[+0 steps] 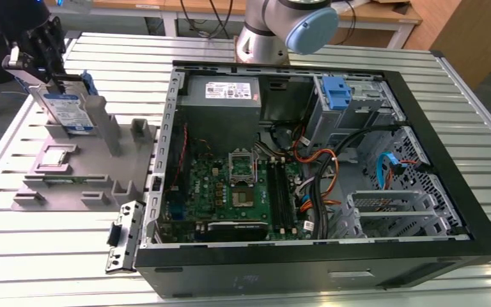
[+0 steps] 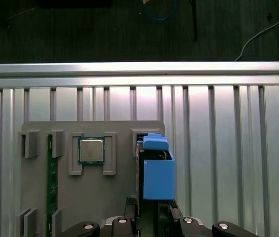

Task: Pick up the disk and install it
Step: 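Pick up the disk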

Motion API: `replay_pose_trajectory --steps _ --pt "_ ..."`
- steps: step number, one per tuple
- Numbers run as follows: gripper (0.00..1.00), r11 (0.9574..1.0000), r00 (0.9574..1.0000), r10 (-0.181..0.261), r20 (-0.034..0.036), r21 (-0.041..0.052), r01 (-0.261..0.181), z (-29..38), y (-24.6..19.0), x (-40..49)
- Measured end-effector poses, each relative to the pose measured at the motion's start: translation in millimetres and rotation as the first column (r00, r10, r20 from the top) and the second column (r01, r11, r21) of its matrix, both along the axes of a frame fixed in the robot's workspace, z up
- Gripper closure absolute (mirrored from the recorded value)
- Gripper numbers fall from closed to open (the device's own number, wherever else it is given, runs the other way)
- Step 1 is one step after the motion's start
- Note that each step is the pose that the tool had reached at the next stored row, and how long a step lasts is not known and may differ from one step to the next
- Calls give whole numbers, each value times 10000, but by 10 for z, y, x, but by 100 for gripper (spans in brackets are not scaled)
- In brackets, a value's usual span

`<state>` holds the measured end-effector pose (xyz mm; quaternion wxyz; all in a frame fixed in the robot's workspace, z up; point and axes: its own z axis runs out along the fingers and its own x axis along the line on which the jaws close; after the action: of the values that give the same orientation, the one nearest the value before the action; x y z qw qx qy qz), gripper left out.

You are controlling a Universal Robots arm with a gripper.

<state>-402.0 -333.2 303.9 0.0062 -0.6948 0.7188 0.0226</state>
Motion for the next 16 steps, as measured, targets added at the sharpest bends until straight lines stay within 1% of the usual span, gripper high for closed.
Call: replay_pose_trajectory --steps 5,6,8,12,14,16 --pt "65 10000 10000 0 1 1 0 1 -1 0" --pt "65 10000 10000 0 -3 -1 0 10 -2 -1" --pt "65 10000 10000 0 0 0 0 49 -1 0" --pt "65 10000 10000 0 -1 0 0 156 -1 0" --pt "65 10000 10000 1 2 1 -1 158 -2 0" --pt "65 10000 10000 2 0 0 -2 159 -14 0"
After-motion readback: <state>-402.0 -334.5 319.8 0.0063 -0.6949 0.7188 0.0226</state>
